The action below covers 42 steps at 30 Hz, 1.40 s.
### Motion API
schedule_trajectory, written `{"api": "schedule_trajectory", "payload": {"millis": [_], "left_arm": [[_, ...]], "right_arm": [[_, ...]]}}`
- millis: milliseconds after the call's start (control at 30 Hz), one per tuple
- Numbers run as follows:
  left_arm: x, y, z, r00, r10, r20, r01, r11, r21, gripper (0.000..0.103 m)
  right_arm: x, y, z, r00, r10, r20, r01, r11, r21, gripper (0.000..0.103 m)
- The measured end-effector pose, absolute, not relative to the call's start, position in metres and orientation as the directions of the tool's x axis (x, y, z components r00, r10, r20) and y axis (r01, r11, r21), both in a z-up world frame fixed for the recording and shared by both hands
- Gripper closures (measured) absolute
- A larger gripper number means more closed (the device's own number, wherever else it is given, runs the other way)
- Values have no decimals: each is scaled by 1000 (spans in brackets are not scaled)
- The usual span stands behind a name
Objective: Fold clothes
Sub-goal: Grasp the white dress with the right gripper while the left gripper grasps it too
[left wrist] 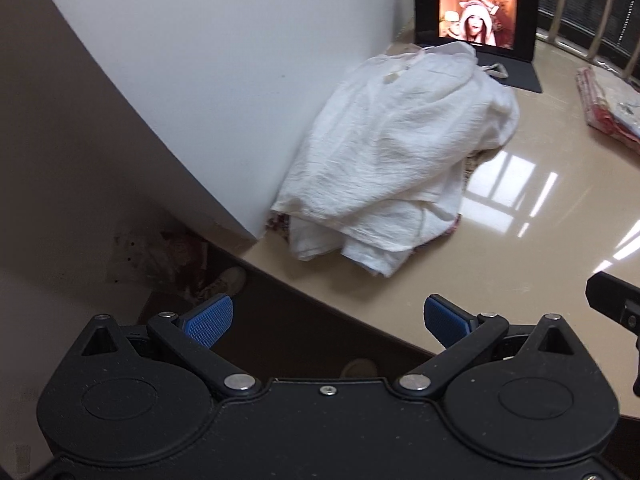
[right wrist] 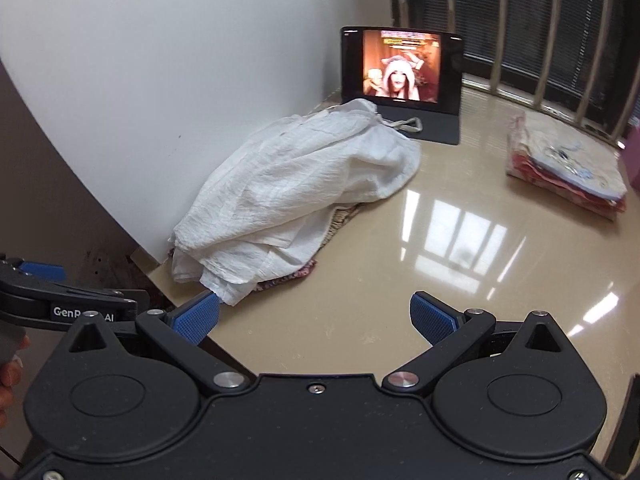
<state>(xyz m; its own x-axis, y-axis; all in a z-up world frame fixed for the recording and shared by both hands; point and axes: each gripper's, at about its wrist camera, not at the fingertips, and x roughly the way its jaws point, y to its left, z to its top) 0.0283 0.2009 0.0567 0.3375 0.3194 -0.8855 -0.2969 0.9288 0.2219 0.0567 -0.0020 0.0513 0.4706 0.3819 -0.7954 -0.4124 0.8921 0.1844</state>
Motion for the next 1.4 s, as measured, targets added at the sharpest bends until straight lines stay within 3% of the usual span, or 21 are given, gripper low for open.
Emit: {"api": "schedule_trajectory", "payload": {"millis": [433,633,833,900,1000,1067,1133,1233,1400], "left_arm": [[47,258,12,278,383,-881,-399,880,257,0],[44,274,-11,218,388,-896,-411,869,277,0],[44,278,-25,202,376,-904,-433,862,262,0],[47,277,-29,203,373,-905,-432,864,259,0],[52,274,-34,205,367,-907,-422,869,256,0],[56,272,-34,209,366,-907,-415,873,257,0],[59,269,-33,219,366,-904,-408,876,256,0],[64,267,-31,236,365,-901,-397,882,253,0],[74,262,-34,254,365,-896,-372,892,258,0]], "right_arm": [[107,87,-32,482,351,-803,-545,837,39,0],[133,124,-71,521,301,-799,-603,792,-95,4],[150,153,-117,512,238,-826,-663,721,-203,30],[155,157,-122,537,240,-809,-654,724,-219,31],[163,157,-116,591,253,-766,-608,763,-217,42],[170,157,-111,625,242,-742,-571,790,-224,59],[180,156,-108,631,228,-742,-537,818,-206,68],[201,143,-101,554,283,-783,-498,866,-40,92],[220,92,-74,513,372,-774,-371,909,190,99]]}}
